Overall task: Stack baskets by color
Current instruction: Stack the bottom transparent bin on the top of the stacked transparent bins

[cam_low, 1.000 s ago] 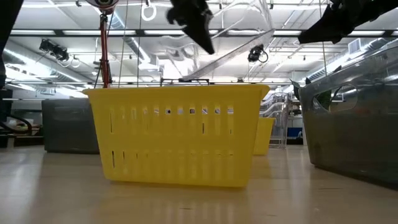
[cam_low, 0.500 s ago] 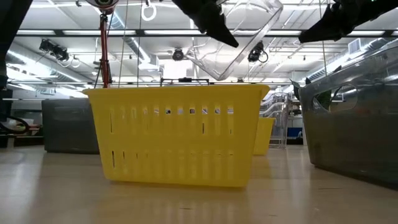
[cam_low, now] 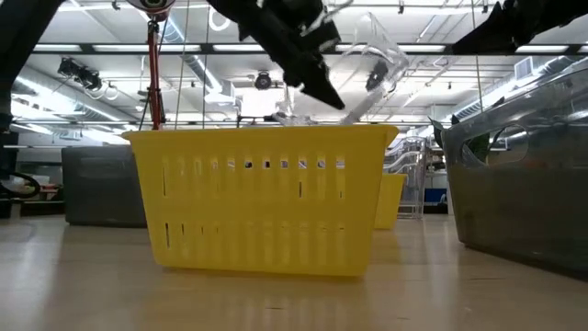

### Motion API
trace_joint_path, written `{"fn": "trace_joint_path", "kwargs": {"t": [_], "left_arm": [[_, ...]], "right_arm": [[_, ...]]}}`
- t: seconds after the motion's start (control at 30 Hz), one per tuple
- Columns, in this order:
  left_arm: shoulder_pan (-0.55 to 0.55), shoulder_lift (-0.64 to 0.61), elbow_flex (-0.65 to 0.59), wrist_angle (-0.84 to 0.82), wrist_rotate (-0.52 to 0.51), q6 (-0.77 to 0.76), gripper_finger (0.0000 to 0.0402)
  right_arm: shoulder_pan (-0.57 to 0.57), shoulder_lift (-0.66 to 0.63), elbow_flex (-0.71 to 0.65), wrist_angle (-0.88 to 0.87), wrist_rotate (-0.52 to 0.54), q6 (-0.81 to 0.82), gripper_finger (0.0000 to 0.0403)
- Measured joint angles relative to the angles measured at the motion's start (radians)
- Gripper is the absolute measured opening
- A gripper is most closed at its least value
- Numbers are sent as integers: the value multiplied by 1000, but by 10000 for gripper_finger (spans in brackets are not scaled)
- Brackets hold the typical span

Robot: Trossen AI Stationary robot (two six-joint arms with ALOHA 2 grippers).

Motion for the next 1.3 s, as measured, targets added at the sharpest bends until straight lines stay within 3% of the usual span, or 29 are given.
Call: {"fn": "trace_joint_path", "kwargs": {"t": [0.17,0.4,0.77,1.1,1.3], "left_arm": [[-11,79,92,-70,-9,6,4],[-13,221,330,-400,-14,-28,4],[-22,255,361,-505,-27,-106,6],[-41,254,361,-511,-38,-146,140],[-57,254,361,-508,-70,-156,168]], "right_arm": [[0,-3,0,5,-18,0,71],[0,-8,0,3,-18,6,71],[0,-5,0,2,-45,1,71],[0,-5,0,2,-60,-1,71],[0,-5,0,2,-72,5,71]]}}
